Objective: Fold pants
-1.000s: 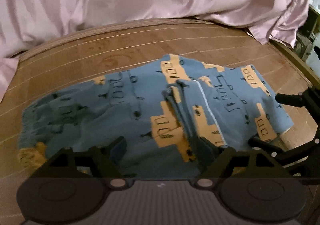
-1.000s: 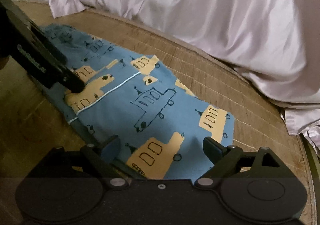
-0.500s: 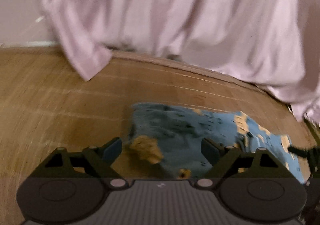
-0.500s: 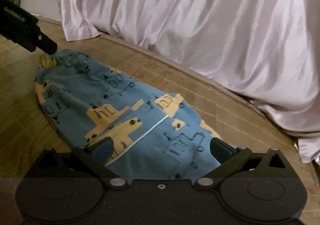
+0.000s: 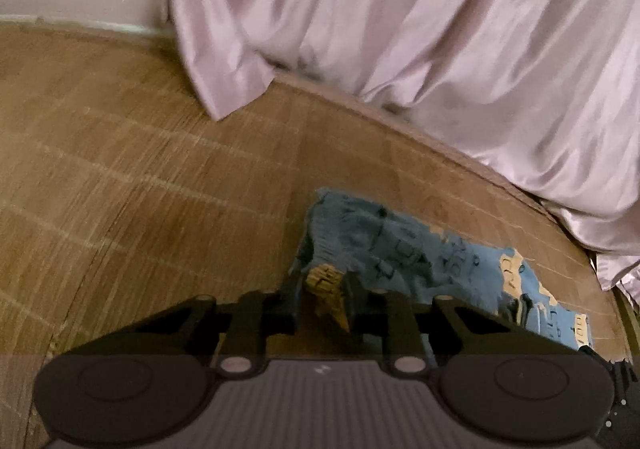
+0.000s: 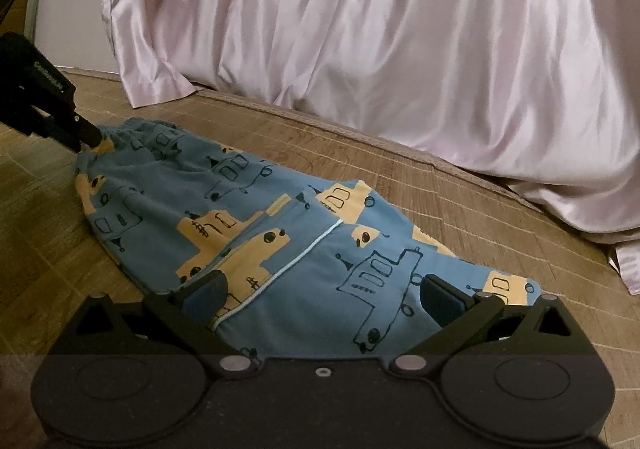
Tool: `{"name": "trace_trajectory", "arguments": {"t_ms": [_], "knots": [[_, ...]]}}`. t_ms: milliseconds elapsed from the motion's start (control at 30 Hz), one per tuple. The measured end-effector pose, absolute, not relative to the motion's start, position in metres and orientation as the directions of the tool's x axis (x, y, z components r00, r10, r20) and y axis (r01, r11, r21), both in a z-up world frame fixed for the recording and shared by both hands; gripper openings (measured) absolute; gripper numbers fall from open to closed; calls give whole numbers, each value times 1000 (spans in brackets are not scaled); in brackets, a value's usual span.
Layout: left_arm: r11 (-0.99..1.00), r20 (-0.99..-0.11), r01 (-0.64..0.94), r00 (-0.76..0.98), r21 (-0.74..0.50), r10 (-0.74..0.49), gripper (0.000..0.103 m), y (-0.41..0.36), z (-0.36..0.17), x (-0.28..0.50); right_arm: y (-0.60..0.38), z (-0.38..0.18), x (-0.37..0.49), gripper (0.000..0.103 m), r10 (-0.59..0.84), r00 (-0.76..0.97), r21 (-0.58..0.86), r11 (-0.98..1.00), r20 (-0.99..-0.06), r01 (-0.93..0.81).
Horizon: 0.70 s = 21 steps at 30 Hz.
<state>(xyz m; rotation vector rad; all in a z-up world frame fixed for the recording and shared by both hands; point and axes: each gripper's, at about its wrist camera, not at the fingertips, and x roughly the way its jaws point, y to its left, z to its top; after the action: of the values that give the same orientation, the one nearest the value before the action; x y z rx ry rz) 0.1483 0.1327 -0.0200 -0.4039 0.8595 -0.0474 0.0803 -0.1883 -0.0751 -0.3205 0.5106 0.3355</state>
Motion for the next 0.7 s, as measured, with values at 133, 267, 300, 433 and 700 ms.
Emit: {"name": "trace_trajectory", "arguments": {"t_ms": [133, 267, 300, 433, 700], "knots": [[975, -680, 56, 709, -213, -189, 21, 101, -7, 144, -188, -75, 80, 102, 231, 820, -211, 897, -524, -388], [991, -704, 103, 698, -81, -131, 21, 79, -13, 147, -189, -75, 80, 102, 231, 820, -211, 898, -524, -387], [994, -711, 82, 696, -69, -107, 21, 80, -16, 147, -189, -75, 80, 102, 231, 820, -210, 898, -524, -387], [998, -748, 29, 662, -49, -56, 27, 89, -29, 151, -188, -76, 80, 102, 232, 819, -206, 899, -525, -387], [991, -755, 42, 644, -124, -122, 54, 105, -39, 157, -188, -76, 80, 102, 232, 818, -204, 900, -526, -386]]}}
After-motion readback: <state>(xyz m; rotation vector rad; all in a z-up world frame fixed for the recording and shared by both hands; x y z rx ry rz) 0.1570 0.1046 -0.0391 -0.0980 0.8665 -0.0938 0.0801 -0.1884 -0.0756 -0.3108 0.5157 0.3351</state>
